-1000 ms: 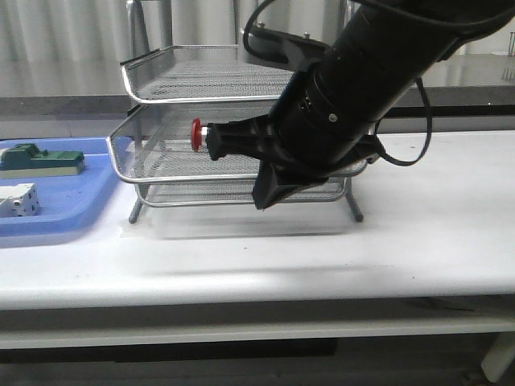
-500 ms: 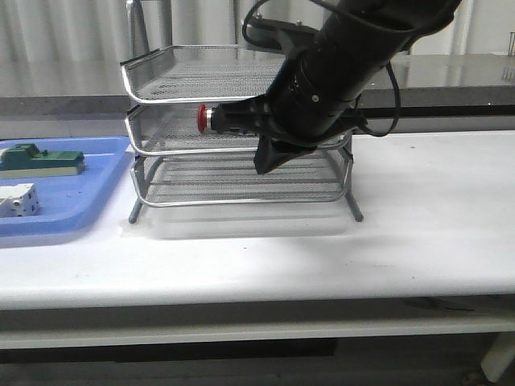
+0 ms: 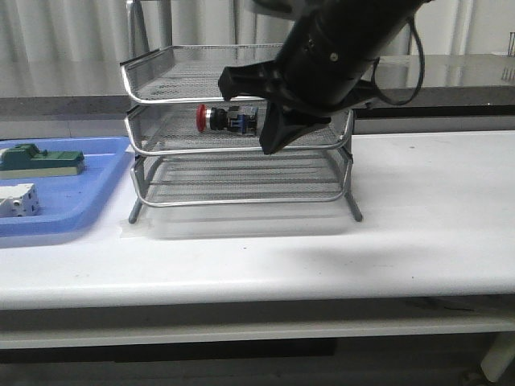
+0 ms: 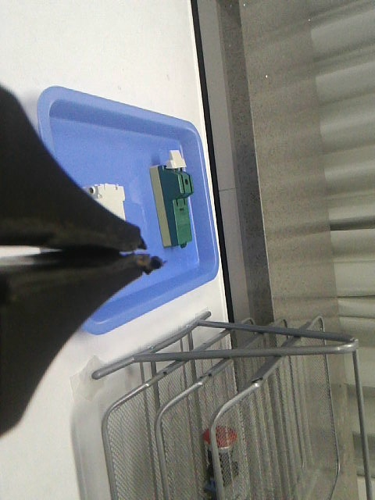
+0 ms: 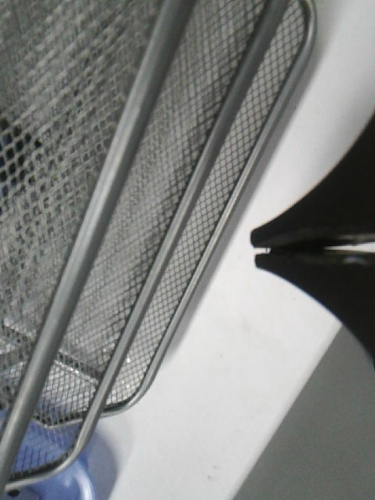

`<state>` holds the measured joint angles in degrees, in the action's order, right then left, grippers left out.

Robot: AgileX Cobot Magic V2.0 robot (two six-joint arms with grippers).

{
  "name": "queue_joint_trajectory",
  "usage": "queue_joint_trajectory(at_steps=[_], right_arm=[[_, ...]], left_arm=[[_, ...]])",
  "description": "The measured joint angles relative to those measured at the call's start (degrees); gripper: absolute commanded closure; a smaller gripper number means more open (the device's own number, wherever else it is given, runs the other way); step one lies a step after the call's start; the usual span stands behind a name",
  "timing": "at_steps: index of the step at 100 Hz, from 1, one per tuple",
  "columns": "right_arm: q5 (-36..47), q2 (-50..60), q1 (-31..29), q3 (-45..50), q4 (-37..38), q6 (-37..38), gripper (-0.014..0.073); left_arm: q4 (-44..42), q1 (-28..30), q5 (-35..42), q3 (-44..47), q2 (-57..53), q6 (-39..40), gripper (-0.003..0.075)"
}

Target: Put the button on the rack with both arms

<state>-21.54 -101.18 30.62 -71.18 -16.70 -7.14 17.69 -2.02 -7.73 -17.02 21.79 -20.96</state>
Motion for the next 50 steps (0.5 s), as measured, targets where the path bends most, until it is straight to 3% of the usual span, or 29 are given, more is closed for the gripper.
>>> queue_joint_trajectory(at_steps=[22, 50], right_arm=[[-0.1, 10.6, -2.4, 7.5, 0.6, 0.0, 0.0651], [-0.4, 26.3, -11.8, 18.0, 2.7, 0.0, 0.0651]], left_arm=[[0.0, 0.0, 0.0, 0.0, 0.0, 0.0, 0.0741], [0.0, 0.0, 0.0, 0.0, 0.0, 0.0, 0.0741]])
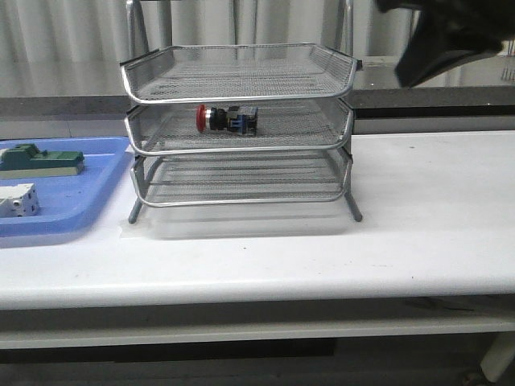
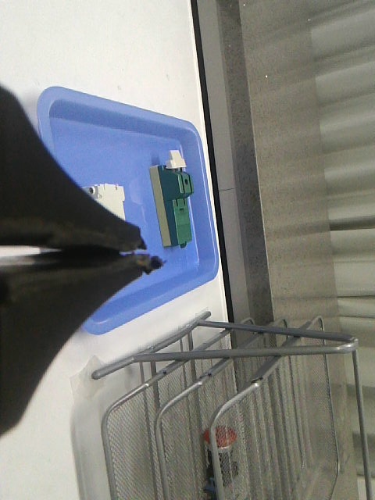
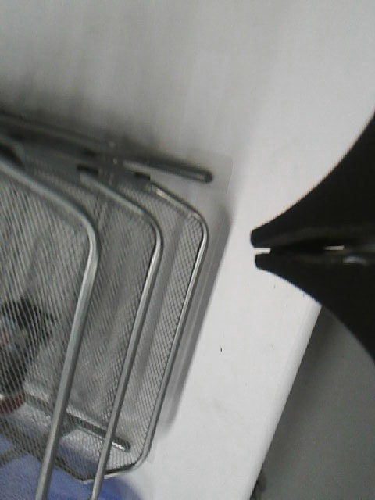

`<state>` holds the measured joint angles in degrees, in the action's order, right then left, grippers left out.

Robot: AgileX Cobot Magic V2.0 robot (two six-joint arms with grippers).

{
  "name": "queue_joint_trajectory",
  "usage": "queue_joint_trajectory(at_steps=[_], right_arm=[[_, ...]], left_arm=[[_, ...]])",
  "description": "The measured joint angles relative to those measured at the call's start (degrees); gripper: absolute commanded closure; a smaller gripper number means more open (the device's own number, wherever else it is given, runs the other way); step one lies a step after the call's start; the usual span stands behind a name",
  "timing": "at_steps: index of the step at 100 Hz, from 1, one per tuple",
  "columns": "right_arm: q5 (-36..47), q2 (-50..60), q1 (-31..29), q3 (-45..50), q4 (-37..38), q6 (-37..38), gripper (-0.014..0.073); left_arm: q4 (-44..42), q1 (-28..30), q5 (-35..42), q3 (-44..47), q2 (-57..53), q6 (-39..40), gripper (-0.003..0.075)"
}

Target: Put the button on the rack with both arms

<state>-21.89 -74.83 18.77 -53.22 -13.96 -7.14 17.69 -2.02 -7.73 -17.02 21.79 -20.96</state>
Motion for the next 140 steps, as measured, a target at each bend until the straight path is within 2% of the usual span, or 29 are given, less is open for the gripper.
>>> queue_joint_trajectory(at_steps=[29, 68, 140], right_arm=[[-1.2, 16.5, -7.1, 9.1, 0.1, 0.0, 0.0651], [-8.1, 34.0, -8.3, 15.1, 0.2, 0.0, 0.0651], [-9.4, 35.9, -8.3, 15.1, 0.3, 0.0, 0.0651]], left_arm=[[0.0, 0.0, 0.0, 0.0, 0.0, 0.0, 0.0741], [0.0, 0.0, 0.0, 0.0, 0.0, 0.0, 0.0741], [0.0, 0.0, 0.0, 0.0, 0.0, 0.0, 0.0741]])
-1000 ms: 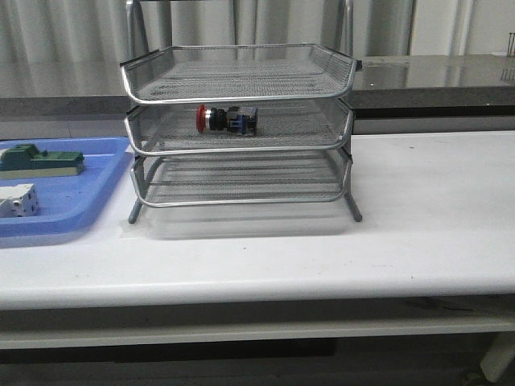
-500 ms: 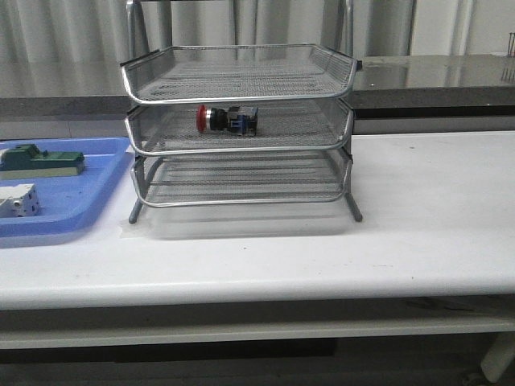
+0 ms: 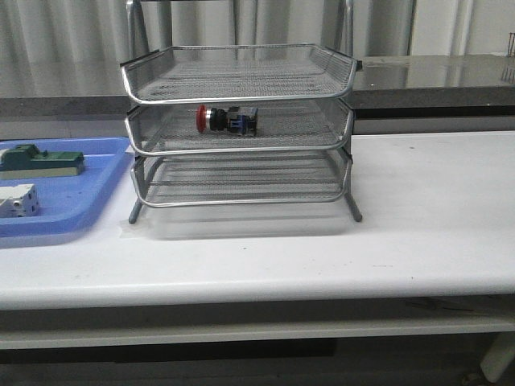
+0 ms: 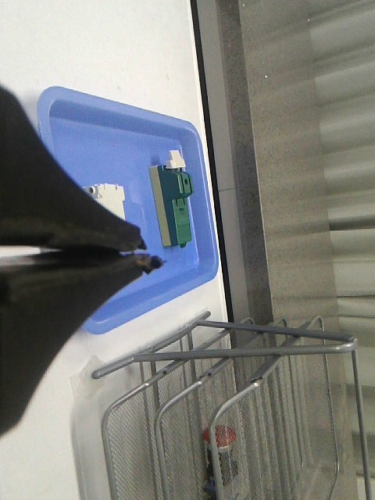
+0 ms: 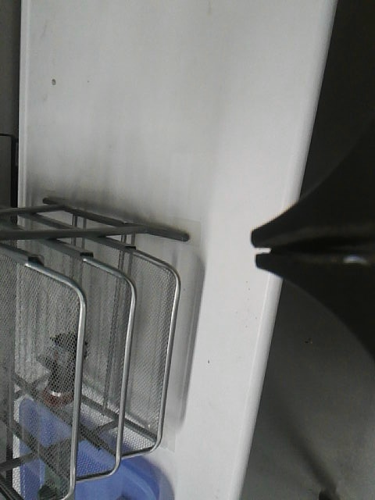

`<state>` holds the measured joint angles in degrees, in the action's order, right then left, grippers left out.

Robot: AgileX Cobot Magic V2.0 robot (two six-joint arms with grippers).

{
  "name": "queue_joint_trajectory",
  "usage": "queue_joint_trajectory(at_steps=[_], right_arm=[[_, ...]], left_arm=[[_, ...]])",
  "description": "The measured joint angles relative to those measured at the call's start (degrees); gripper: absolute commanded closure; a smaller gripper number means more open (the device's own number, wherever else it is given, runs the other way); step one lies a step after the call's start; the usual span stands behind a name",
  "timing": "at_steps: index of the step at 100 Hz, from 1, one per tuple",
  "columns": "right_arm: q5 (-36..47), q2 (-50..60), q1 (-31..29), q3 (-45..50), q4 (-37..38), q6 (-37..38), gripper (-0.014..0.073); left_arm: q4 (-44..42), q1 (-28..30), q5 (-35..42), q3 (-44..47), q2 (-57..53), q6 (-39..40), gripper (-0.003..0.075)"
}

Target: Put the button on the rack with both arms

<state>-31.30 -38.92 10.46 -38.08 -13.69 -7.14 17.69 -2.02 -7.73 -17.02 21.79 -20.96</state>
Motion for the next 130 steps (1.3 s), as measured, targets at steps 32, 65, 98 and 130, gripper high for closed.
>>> queue_joint_trajectory(at_steps=[32, 65, 98, 130], right_arm=[[5.2, 7.3, 0.0, 5.7, 8.5, 8.1, 0.0651], [11.3, 22.0, -3.7, 18.7, 16.1, 15.9, 0.0651], [16.7, 36.3, -6.2, 30.7, 16.4, 16.0, 0.0651], [22.8, 39.5, -6.2, 38.6, 16.4, 16.1, 0.0651]], left_arm=[[0.0, 0.0, 0.0, 0.0, 0.0, 0.0, 0.0741], [0.0, 0.0, 0.0, 0.0, 0.0, 0.0, 0.0741], [0.0, 0.0, 0.0, 0.0, 0.0, 0.0, 0.0741], [0.0, 0.0, 0.0, 0.0, 0.0, 0.0, 0.0741]])
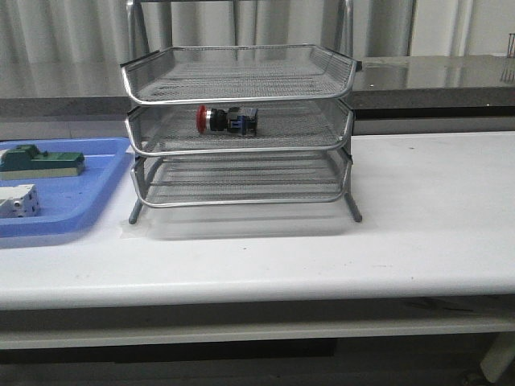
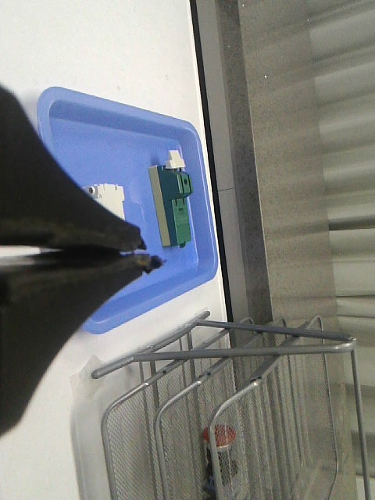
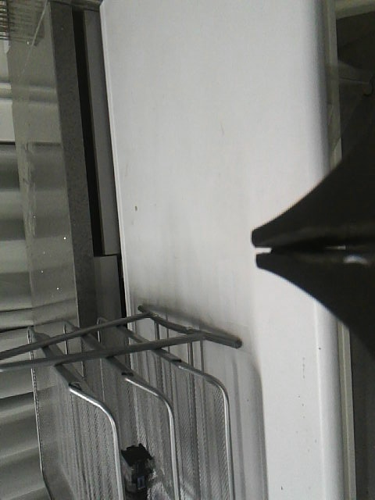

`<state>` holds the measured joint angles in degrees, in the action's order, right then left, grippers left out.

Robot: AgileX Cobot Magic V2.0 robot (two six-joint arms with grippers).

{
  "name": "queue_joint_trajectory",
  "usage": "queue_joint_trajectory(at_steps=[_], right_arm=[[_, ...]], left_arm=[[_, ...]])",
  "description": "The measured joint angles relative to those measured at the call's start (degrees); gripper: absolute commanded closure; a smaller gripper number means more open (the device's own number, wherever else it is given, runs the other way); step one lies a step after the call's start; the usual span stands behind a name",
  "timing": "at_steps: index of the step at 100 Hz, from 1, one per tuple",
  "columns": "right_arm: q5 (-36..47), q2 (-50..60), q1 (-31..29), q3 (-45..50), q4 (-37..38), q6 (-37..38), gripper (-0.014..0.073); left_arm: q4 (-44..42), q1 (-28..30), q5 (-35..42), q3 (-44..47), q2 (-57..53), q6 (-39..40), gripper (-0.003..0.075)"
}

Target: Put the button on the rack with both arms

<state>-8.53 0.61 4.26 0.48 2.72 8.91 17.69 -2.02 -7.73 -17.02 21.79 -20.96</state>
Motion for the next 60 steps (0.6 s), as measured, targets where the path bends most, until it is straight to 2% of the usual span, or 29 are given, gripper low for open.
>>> queue_joint_trajectory(at_steps=[60], right_arm=[[3.3, 0.0, 0.0, 1.2, 0.0, 0.1, 0.0651]], left_arm=[[0.0, 0.0, 0.0, 0.0, 0.0, 0.0, 0.0741]])
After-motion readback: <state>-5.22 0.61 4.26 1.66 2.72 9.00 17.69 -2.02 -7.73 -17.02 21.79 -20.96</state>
